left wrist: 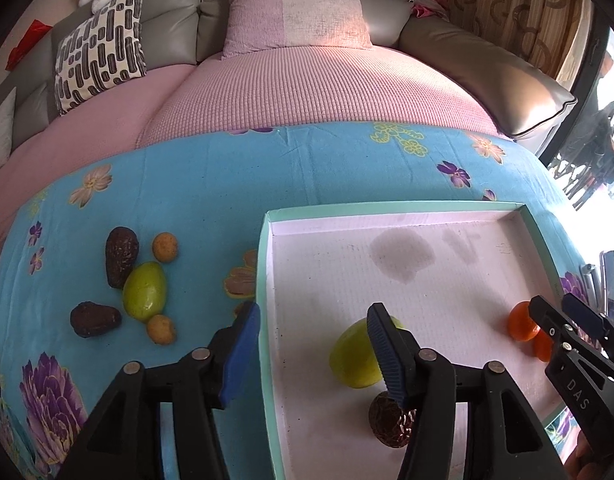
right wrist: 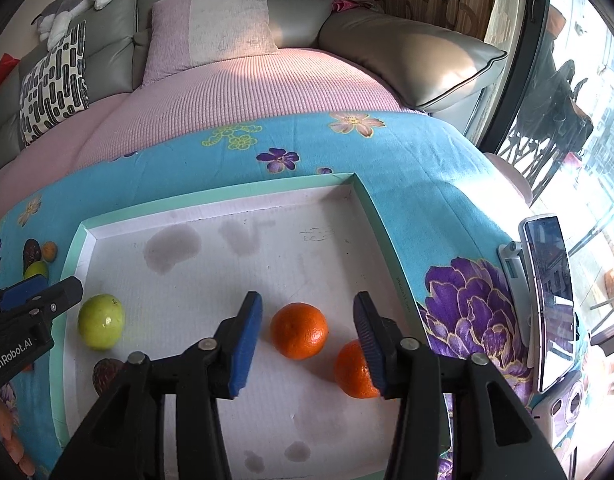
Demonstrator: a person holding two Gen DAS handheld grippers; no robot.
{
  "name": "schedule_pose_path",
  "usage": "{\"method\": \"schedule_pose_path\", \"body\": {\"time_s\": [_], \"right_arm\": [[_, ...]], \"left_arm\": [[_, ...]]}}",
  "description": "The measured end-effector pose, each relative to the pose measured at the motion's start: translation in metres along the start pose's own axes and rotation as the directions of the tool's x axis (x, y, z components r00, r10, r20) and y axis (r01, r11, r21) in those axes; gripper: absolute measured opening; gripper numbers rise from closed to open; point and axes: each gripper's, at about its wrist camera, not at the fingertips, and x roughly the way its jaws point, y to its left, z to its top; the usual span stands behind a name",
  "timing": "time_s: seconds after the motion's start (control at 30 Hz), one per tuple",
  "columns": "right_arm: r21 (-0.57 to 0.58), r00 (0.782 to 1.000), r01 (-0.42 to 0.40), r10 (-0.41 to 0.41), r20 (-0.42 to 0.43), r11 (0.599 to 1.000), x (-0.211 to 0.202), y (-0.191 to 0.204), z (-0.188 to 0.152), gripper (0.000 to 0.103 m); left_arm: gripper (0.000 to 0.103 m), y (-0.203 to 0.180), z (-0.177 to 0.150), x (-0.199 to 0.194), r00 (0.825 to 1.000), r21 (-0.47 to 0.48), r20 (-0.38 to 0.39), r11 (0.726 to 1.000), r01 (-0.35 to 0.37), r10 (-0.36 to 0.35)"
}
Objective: Organize fruits
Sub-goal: 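Open the left tool to drop the pear while the right tool releases the orange in the tray, then move both open tools back from the tray toward the fruit cluster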
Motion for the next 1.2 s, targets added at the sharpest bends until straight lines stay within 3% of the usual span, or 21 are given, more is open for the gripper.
{"method": "schedule_pose_path", "body": {"time_s": [0.23, 0.33, 0.43, 0.5, 0.97, 1.2], "right_arm": [[-0.030, 1.000, -0.021, 0.021, -0.001, 0.999, 0.003, 0.007, -0.001, 0.075], [-0.037, 1.000, -0.028, 0.028, -0.002, 0.999, 0.003, 0.009, -0.002, 0.079], [-0.042, 0.999, -0.033, 0.033, 0.001, 0.999, 0.003, 0.010, -0.002, 0.090], [-0.050, 0.999, -0.032, 0.032, 0.013, 0.998, 0.003, 0.010, -0.003, 0.094], [-0.072, 0.993, -0.049, 0.056, 0.102, 0.996, -0.009, 0.017, -0.003, 0.095], [-0.075, 0.991, -0.100, 0.106, 0.086, 0.992, -0.013, 0.028, -0.002, 0.095]], "left_arm": [[0.081, 0.022, -0.003, 0.002, 0.998, -0.056, 0.008, 0.996, -0.069, 0.070], [0.092, 0.030, -0.004, 0.004, 0.995, -0.077, 0.009, 0.992, -0.098, 0.099], [0.102, 0.037, -0.006, 0.004, 0.992, -0.096, 0.015, 0.988, -0.124, 0.126], [0.103, 0.041, -0.006, 0.005, 0.990, -0.104, 0.014, 0.985, -0.140, 0.142], [0.103, 0.058, -0.009, -0.005, 0.984, -0.086, 0.040, 0.981, -0.172, 0.176], [0.103, 0.081, -0.016, -0.017, 0.981, -0.102, 0.052, 0.978, -0.181, 0.186]]}}
